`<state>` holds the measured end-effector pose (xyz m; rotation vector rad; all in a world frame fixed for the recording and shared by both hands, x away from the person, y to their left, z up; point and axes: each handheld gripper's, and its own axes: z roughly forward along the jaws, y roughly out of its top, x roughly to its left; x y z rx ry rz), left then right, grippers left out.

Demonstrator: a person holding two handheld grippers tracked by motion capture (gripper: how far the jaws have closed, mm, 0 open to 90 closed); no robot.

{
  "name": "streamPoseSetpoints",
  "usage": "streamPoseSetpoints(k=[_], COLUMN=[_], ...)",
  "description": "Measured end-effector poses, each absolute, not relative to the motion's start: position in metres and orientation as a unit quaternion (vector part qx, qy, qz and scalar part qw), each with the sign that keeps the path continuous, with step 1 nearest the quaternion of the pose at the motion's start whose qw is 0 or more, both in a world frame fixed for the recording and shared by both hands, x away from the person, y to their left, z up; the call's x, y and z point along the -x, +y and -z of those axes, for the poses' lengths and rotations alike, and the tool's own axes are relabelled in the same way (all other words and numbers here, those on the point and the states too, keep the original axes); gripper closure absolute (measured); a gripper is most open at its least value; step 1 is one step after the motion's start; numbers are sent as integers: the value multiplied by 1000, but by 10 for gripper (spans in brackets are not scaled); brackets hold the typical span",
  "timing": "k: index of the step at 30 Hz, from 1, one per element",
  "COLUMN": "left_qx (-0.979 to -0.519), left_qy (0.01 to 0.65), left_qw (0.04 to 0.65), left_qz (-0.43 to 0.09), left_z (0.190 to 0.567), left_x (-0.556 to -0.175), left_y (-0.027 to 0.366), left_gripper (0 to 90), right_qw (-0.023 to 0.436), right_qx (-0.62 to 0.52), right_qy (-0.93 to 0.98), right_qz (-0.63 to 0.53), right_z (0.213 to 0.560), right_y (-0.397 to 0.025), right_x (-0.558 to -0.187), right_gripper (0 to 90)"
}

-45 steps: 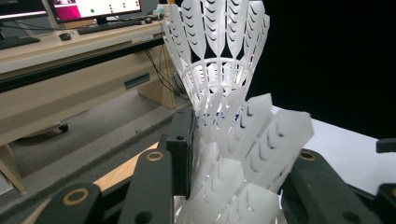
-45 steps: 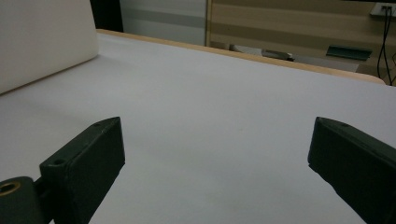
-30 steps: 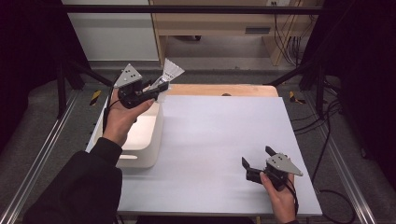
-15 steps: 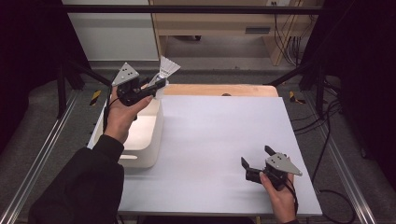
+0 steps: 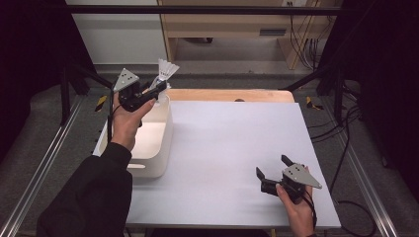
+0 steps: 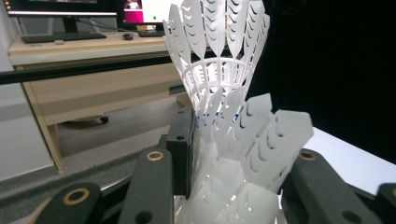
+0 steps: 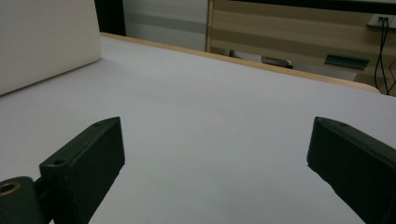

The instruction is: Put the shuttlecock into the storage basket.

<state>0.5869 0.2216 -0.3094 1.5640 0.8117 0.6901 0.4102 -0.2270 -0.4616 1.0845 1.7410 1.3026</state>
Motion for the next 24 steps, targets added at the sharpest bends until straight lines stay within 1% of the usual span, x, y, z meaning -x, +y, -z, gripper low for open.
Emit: streamPoseSetpoints(k=[8,24], left_qx=[-656,-654], left_qy=[365,374], left_qw=[592,593], left_qz=[-294,-286], left_z=[322,336], left_x=[-596,-605], left_y=[229,235], left_gripper=[650,650], right_qw=[346,329], right_qx=[-416,-415], right_qy=[674,682], right_qz=[-503,-504], right_z=[462,463], right_y=[-227,-227], right_x=[-412,-412], right_gripper=[44,55])
